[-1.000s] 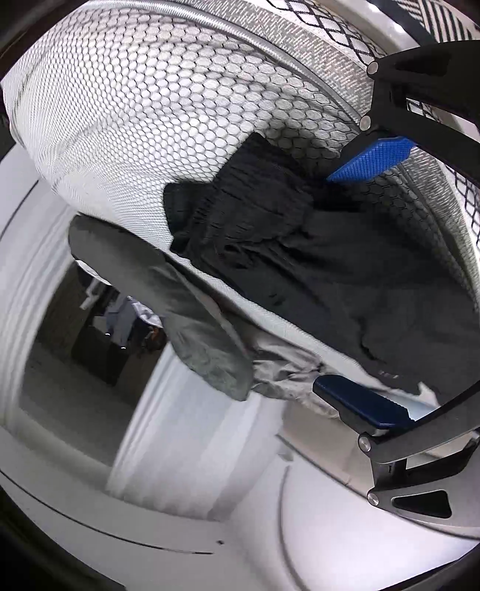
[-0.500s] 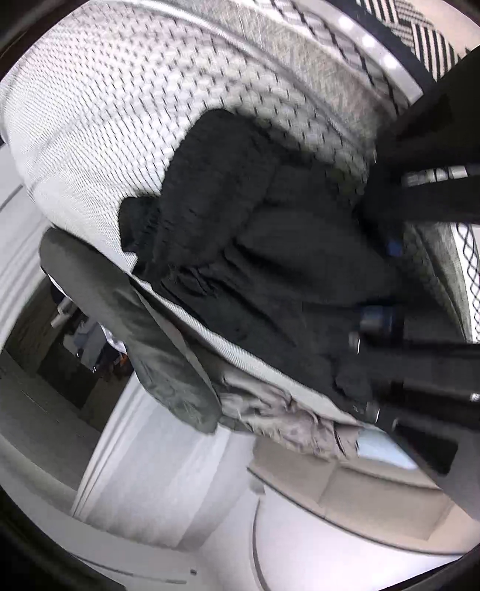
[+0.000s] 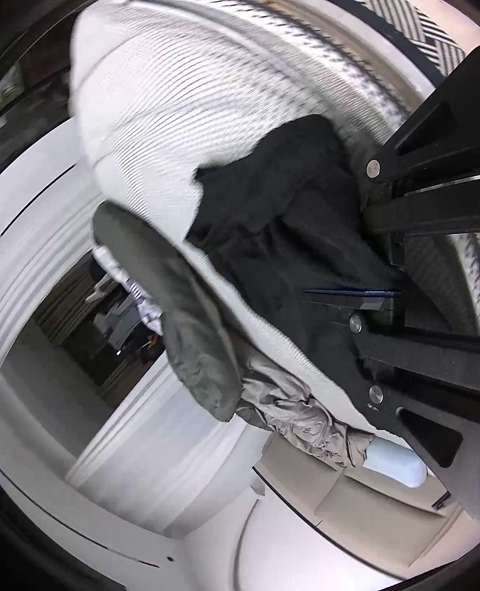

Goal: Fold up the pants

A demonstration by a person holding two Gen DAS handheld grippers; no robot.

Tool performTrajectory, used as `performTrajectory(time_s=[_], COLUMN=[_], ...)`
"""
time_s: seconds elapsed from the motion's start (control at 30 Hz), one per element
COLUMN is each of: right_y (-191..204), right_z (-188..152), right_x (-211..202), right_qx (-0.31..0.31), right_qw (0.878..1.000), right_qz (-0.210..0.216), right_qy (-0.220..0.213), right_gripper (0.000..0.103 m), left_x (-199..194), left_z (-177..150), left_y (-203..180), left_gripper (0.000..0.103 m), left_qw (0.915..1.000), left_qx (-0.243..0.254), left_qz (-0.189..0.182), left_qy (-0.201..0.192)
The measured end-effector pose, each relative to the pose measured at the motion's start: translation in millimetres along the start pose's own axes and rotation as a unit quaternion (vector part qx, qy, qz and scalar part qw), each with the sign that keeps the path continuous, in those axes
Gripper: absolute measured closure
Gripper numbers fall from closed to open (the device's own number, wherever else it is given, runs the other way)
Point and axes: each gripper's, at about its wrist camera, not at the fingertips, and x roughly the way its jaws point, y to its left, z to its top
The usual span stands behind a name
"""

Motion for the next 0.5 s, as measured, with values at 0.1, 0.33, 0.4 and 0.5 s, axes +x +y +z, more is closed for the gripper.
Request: performTrajectory(time_s=[0.1, 0.33, 0.4, 0.5], right_y=[33, 74, 78, 78], right_z=[20, 96, 118, 145], right_x=[13, 122, 173, 257], right_qx=[-0.035, -0.07, -0.069, -0.087], right_qw=[0.999, 0.992, 0.989, 0.981], right_qz=[-0.032, -0.108, -0.128, -0.161], right_qy=[-0.023, -0.007, 0.019, 0.062], right_gripper=[0.097, 0.097, 0.096, 0.076], left_x=[16, 101, 150, 212], left_z=[32, 114, 144, 174], left_y=[-19, -77, -86, -85], left_gripper=[0.103, 0.102, 0.094, 0.057], left_qw=[0.9999, 0.9986, 0.9969, 0.9939], left_qx=[-0.003, 0.019, 0.005, -0.008], left_qz=[0.009, 0.035, 0.063, 0.087], left_qy=[0.003, 0.035, 0.047, 0.067])
